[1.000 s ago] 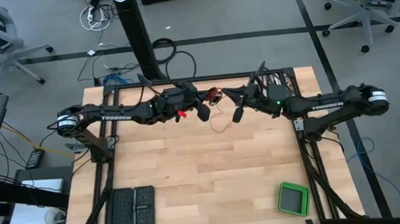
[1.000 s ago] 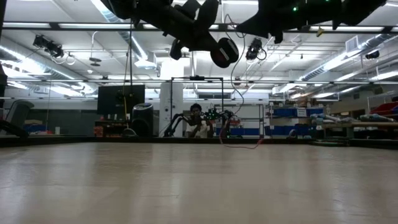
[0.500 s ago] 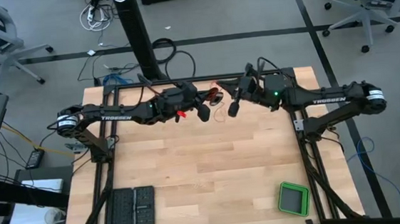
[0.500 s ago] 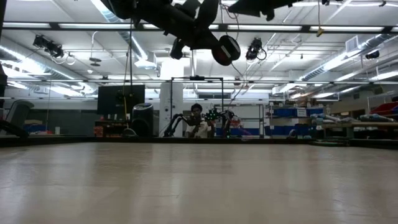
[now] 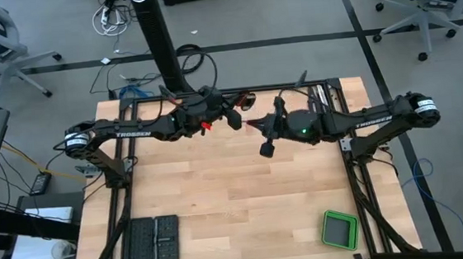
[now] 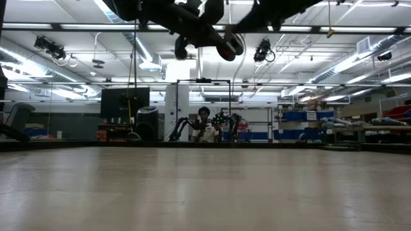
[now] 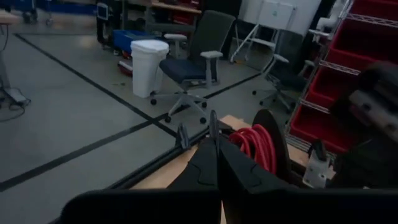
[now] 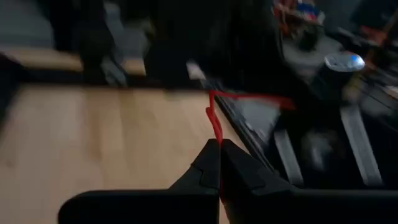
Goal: Coil cords
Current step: Coil the red wire cable onto the black spool
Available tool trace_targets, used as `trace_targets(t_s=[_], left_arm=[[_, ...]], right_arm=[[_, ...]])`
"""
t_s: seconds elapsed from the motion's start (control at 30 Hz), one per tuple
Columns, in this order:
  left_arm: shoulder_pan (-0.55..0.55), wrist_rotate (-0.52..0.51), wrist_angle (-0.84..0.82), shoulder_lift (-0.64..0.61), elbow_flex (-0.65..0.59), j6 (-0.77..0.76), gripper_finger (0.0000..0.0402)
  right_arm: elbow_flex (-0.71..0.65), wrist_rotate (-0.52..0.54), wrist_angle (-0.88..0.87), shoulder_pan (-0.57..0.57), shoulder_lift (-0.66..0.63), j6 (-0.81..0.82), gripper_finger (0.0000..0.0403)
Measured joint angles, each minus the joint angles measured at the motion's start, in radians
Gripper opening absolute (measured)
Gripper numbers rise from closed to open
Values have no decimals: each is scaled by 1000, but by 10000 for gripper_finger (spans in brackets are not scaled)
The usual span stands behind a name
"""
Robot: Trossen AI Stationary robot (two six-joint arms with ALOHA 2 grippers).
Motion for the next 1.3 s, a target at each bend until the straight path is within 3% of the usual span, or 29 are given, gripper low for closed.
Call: trace_targets(t_s=[0.1,0.3,0.47,0.57,0.77,1.07,1.3], left_arm=[[6,-1,1,-17,0,22,1],[12,17,55,-31,0,20,1],[9,218,47,-32,0,2,1],[-3,339,-14,-32,0,45,1],[-37,414,-62,1,-21,161,1],[-33,414,-163,41,-29,273,1],[-10,322,-239,55,-29,321,1]], right_arm=[[0,83,-98,35,-19,4,0],[0,105,-231,57,-29,70,0],[-1,215,-355,58,-34,96,2],[-1,226,-444,50,-39,135,8],[-77,212,-503,36,-41,191,7],[-198,263,-456,17,-62,245,7],[-241,238,-395,-28,-66,212,7]])
